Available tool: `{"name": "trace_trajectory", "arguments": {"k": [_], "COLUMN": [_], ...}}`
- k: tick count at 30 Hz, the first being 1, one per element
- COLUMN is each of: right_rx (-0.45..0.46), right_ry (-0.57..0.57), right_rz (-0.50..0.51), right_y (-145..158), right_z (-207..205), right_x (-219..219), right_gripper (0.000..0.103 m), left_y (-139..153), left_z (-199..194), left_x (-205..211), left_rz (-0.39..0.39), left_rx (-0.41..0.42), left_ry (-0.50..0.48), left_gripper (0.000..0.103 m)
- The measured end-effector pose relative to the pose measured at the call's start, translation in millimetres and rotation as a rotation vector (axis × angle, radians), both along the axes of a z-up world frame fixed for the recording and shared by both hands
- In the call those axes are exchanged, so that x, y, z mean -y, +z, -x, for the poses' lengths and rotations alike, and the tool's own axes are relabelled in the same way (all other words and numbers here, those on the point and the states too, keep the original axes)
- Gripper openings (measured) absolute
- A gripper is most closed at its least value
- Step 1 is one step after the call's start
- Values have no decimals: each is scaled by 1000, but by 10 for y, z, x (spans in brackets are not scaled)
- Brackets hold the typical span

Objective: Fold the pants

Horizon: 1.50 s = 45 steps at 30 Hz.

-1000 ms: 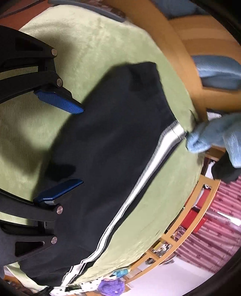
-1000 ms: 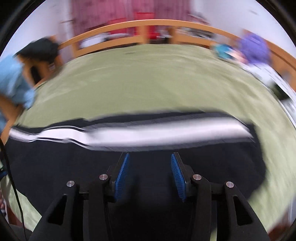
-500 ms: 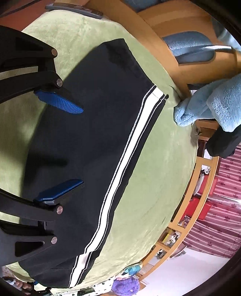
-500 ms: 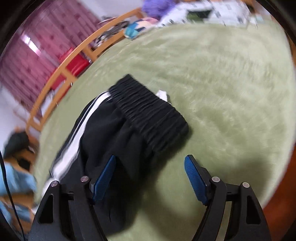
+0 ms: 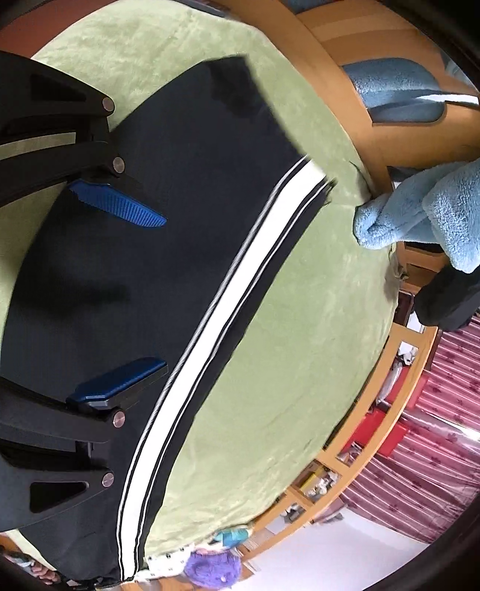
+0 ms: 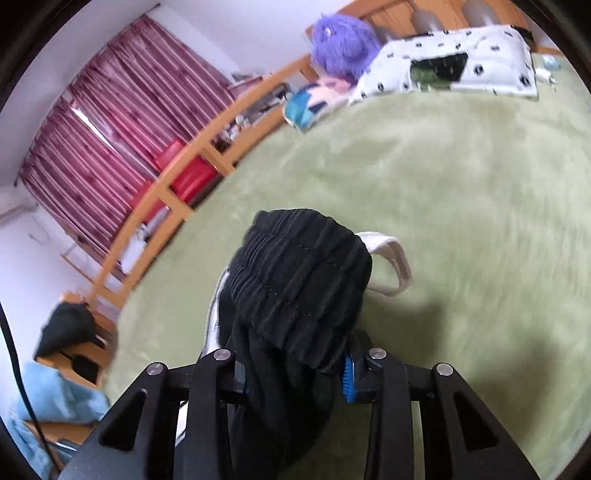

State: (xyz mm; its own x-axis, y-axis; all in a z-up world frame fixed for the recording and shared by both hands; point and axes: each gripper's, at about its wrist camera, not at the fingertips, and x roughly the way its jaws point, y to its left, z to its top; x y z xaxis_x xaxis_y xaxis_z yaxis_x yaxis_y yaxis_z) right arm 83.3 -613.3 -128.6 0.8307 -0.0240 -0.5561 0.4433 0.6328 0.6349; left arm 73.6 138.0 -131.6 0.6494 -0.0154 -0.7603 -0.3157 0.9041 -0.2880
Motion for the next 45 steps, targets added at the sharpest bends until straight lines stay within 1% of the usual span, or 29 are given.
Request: {"name": "trace_trajectory", "arguments": {"k": [1,2,3,4,5,7,8,10,11,14,17,21,24,25,27,31,32,33,34,35,37,38,39,40,41,42,43,44,45], "right_rx": [5,-18,-67,-128,-193,-357,-387,-348,-348,-356,-359,-320,-284,-274,-264,-267,-267,-268,-271,-274,-282,-289,-293,-294,-292,-284,-278,-276,-283], "right_ry": [-17,-24,-41,-42,-18,52,51,30,17,13,43,71,91,108,134,177,187,195,200,205,212,214,212,212,211,210,211,215,227], "right_rz": [38,100,138,141,136,122,151,210,235,284,331,379,401,410,431,466,471,475,480,488,497,503,509,512,514,514,511,506,498], "right_y": [53,79,21,-108,-240,-596,-707,-758,-743,-649,-520,-256,-66,-5,66,95,91,86,81,69,57,48,49,57,66,74,67,52,10], "right_z": [41,42,64,51,51,-10,26,212,287,391,485,617,546,519,474,361,339,321,298,271,234,206,191,187,184,185,185,180,157], "right_x": [76,142,233,317,360,387,360,263,216,94,-91,-553,-861,-1015,-1242,-1622,-1707,-1780,-1830,-1886,-1950,-1970,-1984,-2004,-2017,-2029,-2030,-2045,-2060], "right_gripper": [35,35,37,39,45,48,53,59,64,65,65,65,65,65,65,65,65,65,65,65,65,64,63,63,62,62,62,62,62], "left_y": [25,32,31,18,1,-44,-56,-67,-71,-104,-142,-105,-107,-118,-161,-295,-332,-381,-441,-467,-397,-225,-114,25,99,115,79,-1,-123], "left_z": [40,61,87,104,126,187,214,280,320,383,273,-131,-484,-620,-918,-1312,-1372,-1428,-1492,-1522,-1494,-1390,-1330,-1267,-1256,-1301,-1366,-1458,-1571], "left_x": [2,2,1,-4,-18,-84,-119,-214,-281,-446,-605,-731,-833,-854,-878,-932,-955,-963,-939,-899,-835,-883,-933,-1026,-1101,-1138,-1129,-1104,-1074], "left_rz": [-5,-13,-28,-40,-42,-30,-27,-37,-49,-63,-48,-104,-115,-128,-163,-251,-248,-229,-212,-230,-267,-253,-224,-171,-139,-131,-145,-165,-176], "left_rx": [12,13,12,6,-1,-17,-25,-31,-33,-25,-21,21,43,37,30,-18,-24,-31,-55,-70,-22,61,113,174,200,206,196,161,97], "left_ry": [-6,-9,-14,-15,-14,-19,-17,-10,1,20,-3,-24,-42,-49,-83,-67,-69,-86,-118,-136,-158,-130,-121,-110,-97,-78,-76,-75,-73], "left_gripper": [72,72,72,72,72,72,72,72,72,72,72,72,70,69,63,63,60,45,34,17,13,13,13,13,13,13,13,14,15]}}
